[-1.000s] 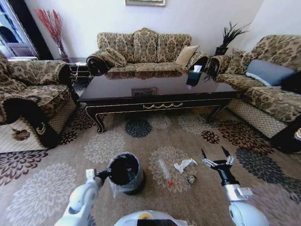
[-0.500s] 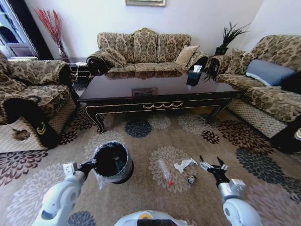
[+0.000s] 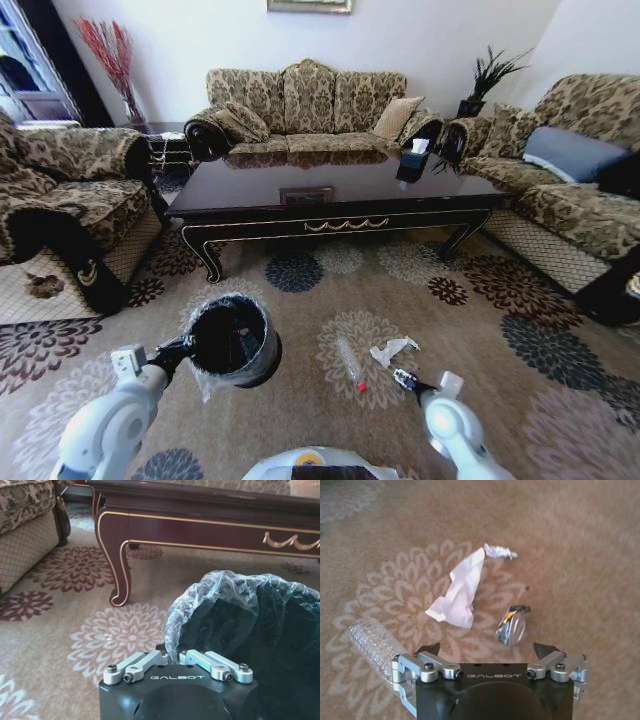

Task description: Move to the front of the table and pick up the trash from the floor, then place it into the trash bin.

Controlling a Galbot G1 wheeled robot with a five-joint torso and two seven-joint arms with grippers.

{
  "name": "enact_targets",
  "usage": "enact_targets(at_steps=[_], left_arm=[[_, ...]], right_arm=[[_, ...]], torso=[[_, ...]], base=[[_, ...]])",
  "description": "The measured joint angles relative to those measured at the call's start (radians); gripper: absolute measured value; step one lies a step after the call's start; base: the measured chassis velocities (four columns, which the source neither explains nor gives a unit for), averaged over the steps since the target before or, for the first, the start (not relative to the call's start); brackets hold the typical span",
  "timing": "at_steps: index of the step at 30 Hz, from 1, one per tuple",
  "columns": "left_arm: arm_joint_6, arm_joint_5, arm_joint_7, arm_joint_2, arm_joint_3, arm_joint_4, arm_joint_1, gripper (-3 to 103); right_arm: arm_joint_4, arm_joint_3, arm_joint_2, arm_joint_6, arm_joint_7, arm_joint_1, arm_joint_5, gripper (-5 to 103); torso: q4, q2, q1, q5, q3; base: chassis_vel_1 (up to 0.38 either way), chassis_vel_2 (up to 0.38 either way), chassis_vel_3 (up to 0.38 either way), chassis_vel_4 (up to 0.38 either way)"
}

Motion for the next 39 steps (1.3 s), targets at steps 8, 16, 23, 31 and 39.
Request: enact_targets(at_steps=[8,16,23,31,39], left_arm=[[-0.015,0.028,0.001,-0.057,0.005,-0.023,0.049,4],[-0.012,0.012,0.004,-0.051,-0.012,-0.052,0.059,4],[-0.012,0.011,0.004,-0.056,-0.012,-0.054,0.068,4],[-0.012,0.01,0.006,-0.059,-0.01,-0.056,0.072,4],[-0.012,0.011,0.006,-0.078,0.001,-0.055,0.076,4]], right_arm=[[-0.153,-0.019,0.047,0.076,0.008,0.097,-0.015,100],[-0.357,-0.031,0.058,0.131,0.006,0.197,-0.071,100],[-0.442,-0.03,0.059,0.166,-0.055,0.241,-0.079,96],[-0.501,-0.03,0.065,0.173,-0.068,0.277,-0.1,70],[-0.544,-0.03,0.059,0.178,-0.085,0.275,-0.148,37]], torso=[[0.0001,0.0,0.0,0.0001,0.0],[0.0,0.0,0.0,0.0003,0.0],[0.0001,0.0,0.0,0.0001,0.0],[0.0001,0.0,0.0,0.0001,0.0],[0.0001,0.0,0.0,0.0002,0.0]], base=[[0.0,0.0,0.0,0.0],[0.0,0.0,0.0,0.0],[0.0,0.0,0.0,0.0],[0.0,0.0,0.0,0.0],[0.0,0.0,0.0,0.0]])
